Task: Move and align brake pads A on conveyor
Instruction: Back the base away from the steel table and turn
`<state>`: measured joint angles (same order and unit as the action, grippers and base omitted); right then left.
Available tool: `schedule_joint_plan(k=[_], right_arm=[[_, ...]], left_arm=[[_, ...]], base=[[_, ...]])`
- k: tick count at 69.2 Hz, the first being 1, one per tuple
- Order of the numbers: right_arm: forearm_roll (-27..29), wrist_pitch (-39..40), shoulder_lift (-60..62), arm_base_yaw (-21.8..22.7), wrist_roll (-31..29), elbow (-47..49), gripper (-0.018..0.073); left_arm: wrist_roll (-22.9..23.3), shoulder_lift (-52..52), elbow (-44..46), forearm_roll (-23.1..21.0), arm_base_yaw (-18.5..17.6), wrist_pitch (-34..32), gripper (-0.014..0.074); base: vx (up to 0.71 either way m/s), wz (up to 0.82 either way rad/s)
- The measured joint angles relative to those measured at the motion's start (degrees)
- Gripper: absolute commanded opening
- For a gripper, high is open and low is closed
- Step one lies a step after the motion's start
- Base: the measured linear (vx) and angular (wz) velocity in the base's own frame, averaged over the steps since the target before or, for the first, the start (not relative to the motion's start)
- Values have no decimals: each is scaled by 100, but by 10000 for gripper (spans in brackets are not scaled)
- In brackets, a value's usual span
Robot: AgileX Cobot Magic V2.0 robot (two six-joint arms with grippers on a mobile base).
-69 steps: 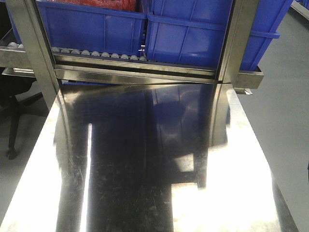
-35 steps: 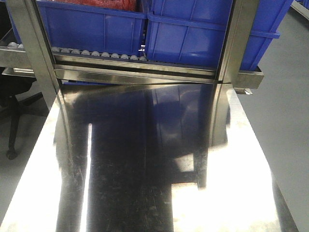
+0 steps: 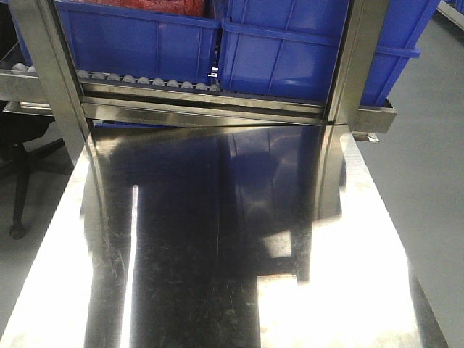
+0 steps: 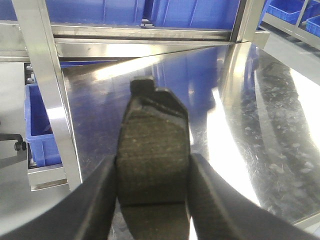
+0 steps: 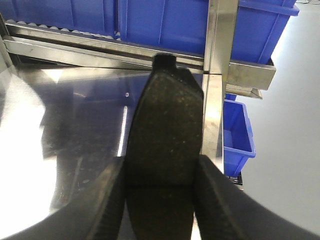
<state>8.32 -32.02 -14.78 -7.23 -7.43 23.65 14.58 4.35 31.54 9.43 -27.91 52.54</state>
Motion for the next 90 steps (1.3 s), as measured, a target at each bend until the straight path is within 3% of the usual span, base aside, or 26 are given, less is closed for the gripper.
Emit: schedule_joint_plan(k=[31, 90], right_arm=[[1, -7, 11, 0, -5, 0, -3], [6, -11, 11, 0, -5, -6, -3]], left_arm=[[0, 0, 0, 0, 0, 0, -6], [0, 0, 0, 22, 0, 38, -6]], base=[[-5, 20], [-19, 78]])
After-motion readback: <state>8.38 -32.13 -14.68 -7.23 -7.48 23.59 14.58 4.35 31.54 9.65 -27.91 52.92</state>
